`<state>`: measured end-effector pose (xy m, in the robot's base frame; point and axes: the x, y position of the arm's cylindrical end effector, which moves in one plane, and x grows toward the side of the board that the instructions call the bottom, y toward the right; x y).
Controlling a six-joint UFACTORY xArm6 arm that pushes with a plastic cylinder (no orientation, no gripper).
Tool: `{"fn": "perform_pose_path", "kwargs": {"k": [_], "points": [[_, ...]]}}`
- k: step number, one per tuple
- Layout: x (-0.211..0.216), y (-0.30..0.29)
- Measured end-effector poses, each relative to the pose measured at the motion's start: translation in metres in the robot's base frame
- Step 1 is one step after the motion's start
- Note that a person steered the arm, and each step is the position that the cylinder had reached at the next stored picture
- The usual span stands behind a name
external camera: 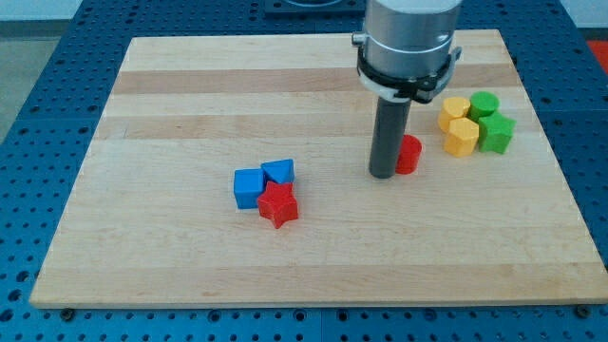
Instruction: Slide the red star closer to the red circle
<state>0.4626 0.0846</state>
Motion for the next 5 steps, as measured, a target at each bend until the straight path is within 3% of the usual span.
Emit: {"fn": "perform_pose_path", "kwargs": {"k": [3,5], "points": [[-0.01,0.034],[0.074,-0.021]]}}
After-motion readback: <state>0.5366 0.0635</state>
